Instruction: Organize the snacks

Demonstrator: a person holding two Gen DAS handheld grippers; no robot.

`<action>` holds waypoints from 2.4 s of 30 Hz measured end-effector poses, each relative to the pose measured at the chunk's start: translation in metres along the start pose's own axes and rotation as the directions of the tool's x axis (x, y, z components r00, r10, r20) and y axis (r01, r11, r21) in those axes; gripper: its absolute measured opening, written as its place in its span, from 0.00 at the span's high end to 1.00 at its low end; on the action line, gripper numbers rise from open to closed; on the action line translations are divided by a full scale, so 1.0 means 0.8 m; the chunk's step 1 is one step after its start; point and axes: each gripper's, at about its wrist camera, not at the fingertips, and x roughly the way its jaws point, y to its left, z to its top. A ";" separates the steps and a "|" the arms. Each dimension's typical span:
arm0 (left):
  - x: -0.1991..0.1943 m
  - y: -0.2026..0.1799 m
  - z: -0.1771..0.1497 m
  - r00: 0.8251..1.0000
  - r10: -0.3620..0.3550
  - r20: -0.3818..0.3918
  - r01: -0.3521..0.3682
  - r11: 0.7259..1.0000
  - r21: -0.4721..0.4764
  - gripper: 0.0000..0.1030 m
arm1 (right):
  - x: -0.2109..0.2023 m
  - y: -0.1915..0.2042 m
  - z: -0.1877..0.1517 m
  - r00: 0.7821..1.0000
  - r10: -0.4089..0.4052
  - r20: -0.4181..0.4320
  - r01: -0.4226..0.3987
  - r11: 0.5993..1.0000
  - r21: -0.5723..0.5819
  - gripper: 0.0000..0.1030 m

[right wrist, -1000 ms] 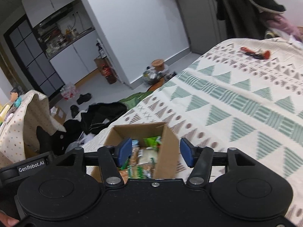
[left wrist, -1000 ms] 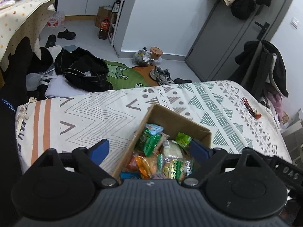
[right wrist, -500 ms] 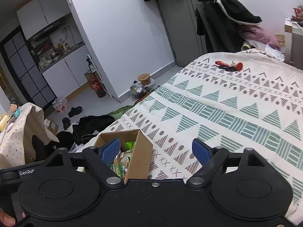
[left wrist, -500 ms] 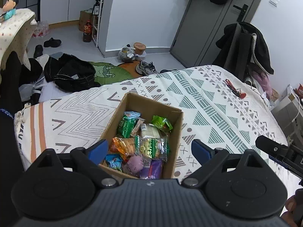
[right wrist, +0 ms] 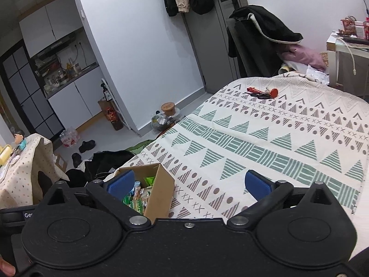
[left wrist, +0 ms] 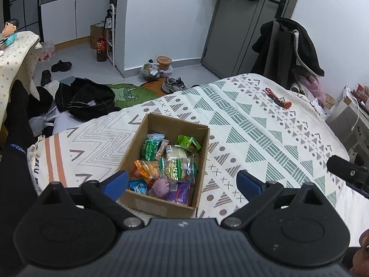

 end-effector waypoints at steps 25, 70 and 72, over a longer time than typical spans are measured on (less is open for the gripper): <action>-0.068 -0.024 -0.052 0.999 -0.007 0.040 0.003 0.996 0.086 0.00 | -0.076 -0.020 -0.036 1.000 -0.022 0.012 0.022 1.000 -0.012 0.00; -0.111 -0.015 -0.075 0.997 0.030 0.070 -0.039 0.991 0.129 0.00 | -0.110 -0.004 -0.056 0.999 0.038 -0.004 -0.038 0.995 -0.089 0.00; -0.111 -0.015 -0.076 0.997 0.028 0.068 -0.036 0.991 0.130 0.00 | -0.109 -0.002 -0.057 0.999 0.037 -0.007 -0.038 0.995 -0.096 0.00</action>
